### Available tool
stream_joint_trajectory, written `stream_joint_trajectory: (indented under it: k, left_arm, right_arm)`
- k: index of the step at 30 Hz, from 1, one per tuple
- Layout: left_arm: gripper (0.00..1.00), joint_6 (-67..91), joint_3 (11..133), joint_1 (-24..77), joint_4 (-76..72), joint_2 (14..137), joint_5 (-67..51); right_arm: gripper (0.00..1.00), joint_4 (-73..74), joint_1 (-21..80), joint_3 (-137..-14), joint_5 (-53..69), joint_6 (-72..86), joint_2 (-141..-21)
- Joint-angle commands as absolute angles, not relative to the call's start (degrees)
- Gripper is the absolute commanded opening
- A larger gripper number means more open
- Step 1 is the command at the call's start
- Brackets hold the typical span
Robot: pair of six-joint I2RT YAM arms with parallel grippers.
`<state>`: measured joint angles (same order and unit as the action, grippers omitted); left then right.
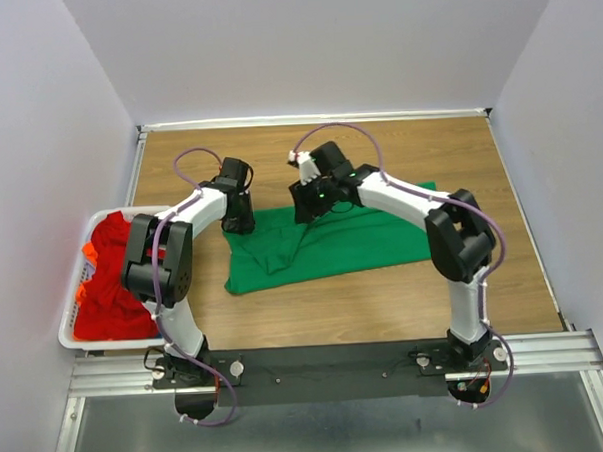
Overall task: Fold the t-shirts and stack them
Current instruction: Fold the tshirt
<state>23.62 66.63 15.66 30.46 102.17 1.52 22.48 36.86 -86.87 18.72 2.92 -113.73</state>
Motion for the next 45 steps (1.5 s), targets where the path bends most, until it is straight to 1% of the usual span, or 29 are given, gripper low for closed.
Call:
stream_joint_trajectory:
  k: [1, 2, 6, 14, 15, 16, 17, 19, 21, 22, 23, 29, 37, 43, 45]
  left_arm:
    - [0.36, 23.3, 68.3, 13.5, 26.2, 104.8, 5.1]
    - [0.36, 23.4, 68.4, 13.1, 25.9, 105.5, 5.2]
    - [0.35, 22.7, 67.9, 11.7, 25.1, 107.4, 4.6]
    - [0.35, 22.4, 66.5, 11.3, 24.3, 107.2, 3.6]
    - [0.35, 22.3, 66.5, 11.3, 24.3, 107.2, 3.7]
    - [0.35, 22.3, 66.4, 11.2, 24.2, 107.1, 3.9]
    - [0.35, 22.5, 66.3, 11.1, 24.1, 107.0, 4.0]
    - [0.35, 22.4, 66.1, 10.9, 24.0, 106.9, 3.8]
    - [0.35, 22.6, 66.0, 10.8, 23.9, 106.8, 3.7]
    - [0.35, 22.6, 66.0, 10.8, 24.0, 106.6, 3.7]
    - [0.35, 22.6, 65.9, 10.8, 24.0, 106.7, 3.8]
    - [0.35, 22.6, 65.8, 10.6, 24.0, 106.7, 3.9]
    - [0.35, 22.9, 65.7, 10.3, 24.1, 107.1, 4.4]
    - [0.35, 23.2, 65.7, 10.1, 24.2, 106.8, 4.5]
    - [0.37, 23.2, 65.8, 10.0, 24.1, 106.4, 4.2]
  right_arm:
    - [0.55, 22.8, 40.4, -91.9, 18.5, 0.5, -120.1]
    - [0.55, 22.8, 40.9, -92.6, 18.5, -1.6, -121.1]
    - [0.55, 22.7, 42.2, -97.4, 19.1, -1.8, -126.0]
    - [0.55, 22.8, 43.0, -101.3, 20.7, -2.7, -130.3]
    - [0.47, 22.9, 43.1, -101.4, 20.9, -2.8, -130.4]
    - [0.42, 22.9, 43.1, -101.4, 21.0, -2.7, -130.4]
    - [0.32, 22.9, 43.1, -100.6, 20.9, -2.8, -129.8]
    - [0.21, 22.8, 43.1, -99.3, 20.3, -3.2, -128.3]
    - [0.14, 22.8, 43.1, -97.1, 19.6, -3.7, -127.4]
    - [0.05, 22.9, 43.1, -96.4, 19.0, -3.9, -126.8]
    - [0.01, 22.9, 43.1, -95.7, 18.8, -4.0, -126.1]
    - [0.01, 22.7, 43.1, -89.7, 16.9, -4.2, -119.6]
    - [0.13, 21.9, 43.1, -82.7, 14.1, -3.9, -113.6]
    - [0.14, 21.1, 43.1, -75.8, 10.7, -3.0, -110.9]
    - [0.15, 20.7, 43.0, -73.1, 9.5, -1.7, -109.3]
